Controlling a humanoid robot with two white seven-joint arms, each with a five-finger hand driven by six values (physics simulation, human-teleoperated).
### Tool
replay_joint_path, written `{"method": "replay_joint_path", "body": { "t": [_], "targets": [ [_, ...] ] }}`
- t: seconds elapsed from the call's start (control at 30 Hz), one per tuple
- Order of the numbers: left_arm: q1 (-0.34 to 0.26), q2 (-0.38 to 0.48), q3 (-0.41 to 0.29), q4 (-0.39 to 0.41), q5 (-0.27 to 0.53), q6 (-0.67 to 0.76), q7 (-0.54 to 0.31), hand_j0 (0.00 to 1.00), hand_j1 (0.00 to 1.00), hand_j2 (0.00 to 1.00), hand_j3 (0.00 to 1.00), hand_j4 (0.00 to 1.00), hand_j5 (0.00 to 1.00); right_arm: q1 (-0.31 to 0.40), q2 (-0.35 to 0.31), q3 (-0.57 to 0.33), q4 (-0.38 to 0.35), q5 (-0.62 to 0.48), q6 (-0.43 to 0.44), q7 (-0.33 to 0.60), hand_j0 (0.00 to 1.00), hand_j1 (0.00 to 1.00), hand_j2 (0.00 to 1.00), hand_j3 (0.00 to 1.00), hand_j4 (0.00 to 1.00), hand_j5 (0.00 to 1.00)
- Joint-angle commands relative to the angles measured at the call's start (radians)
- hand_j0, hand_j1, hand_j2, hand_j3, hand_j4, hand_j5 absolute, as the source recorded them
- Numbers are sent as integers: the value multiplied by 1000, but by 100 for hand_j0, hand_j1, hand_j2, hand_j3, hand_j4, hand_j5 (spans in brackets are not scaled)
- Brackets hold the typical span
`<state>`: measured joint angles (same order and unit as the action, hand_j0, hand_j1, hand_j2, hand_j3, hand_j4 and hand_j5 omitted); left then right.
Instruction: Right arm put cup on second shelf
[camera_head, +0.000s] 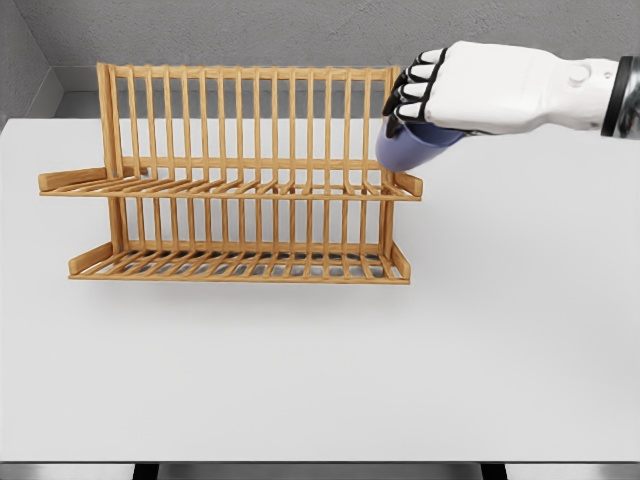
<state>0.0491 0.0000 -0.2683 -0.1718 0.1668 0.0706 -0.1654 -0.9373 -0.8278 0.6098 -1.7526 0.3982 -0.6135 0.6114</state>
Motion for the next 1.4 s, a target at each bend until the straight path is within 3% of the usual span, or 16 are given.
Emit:
{"method": "replay_joint_path", "body": {
  "t": [0.0, 0.7, 0.77, 0.83, 0.93, 1.0, 1.07, 1.13, 1.2, 1.27, 1.3, 1.37],
  "targets": [
    [0, 0, 0, 0, 0, 0, 0, 100, 100, 100, 100, 100, 100, -3, 13, 28, -1, -4, 3, -1, 61, 61, 61, 61, 61, 61],
    [0, 0, 0, 0, 0, 0, 0, 100, 100, 100, 100, 100, 100, -17, 47, 119, -1, 4, 3, -1, 63, 63, 63, 63, 63, 63],
    [0, 0, 0, 0, 0, 0, 0, 100, 100, 100, 100, 100, 100, -17, 47, 120, -1, 1, 3, -1, 100, 100, 100, 100, 100, 100],
    [0, 0, 0, 0, 0, 0, 0, 100, 100, 100, 100, 100, 100, -21, 46, 119, -1, 1, 3, -1, 100, 100, 100, 100, 100, 100],
    [0, 0, 0, 0, 0, 0, 0, 100, 100, 100, 100, 100, 100, -51, 41, 77, -1, -2, 3, -1, 100, 100, 100, 100, 100, 100],
    [0, 0, 0, 0, 0, 0, 0, 100, 100, 100, 100, 100, 100, -40, 29, -48, 4, -2, 3, -1, 100, 100, 100, 100, 100, 100],
    [0, 0, 0, 0, 0, 0, 0, 100, 100, 100, 100, 100, 100, -31, -10, -159, 57, -4, 3, -1, 100, 100, 100, 100, 100, 100],
    [0, 0, 0, 0, 0, 0, 0, 100, 100, 100, 100, 100, 100, 23, -25, -245, 174, -2, 3, -1, 100, 100, 100, 100, 100, 100],
    [0, 0, 0, 0, 0, 0, 0, 100, 100, 100, 100, 100, 100, 74, -50, -269, 291, 4, 3, -1, 100, 100, 100, 100, 100, 100],
    [0, 0, 0, 0, 0, 0, 0, 100, 100, 100, 100, 100, 100, 271, -31, -418, 312, 8, 3, -1, 100, 100, 100, 100, 100, 100],
    [0, 0, 0, 0, 0, 0, 0, 100, 100, 100, 100, 100, 100, 359, -1, -449, 308, 8, 3, -1, 100, 100, 100, 100, 100, 100],
    [0, 0, 0, 0, 0, 0, 0, 100, 100, 100, 100, 100, 100, 425, 30, -450, 314, 8, 3, -1, 100, 100, 100, 100, 100, 100]
  ]
}}
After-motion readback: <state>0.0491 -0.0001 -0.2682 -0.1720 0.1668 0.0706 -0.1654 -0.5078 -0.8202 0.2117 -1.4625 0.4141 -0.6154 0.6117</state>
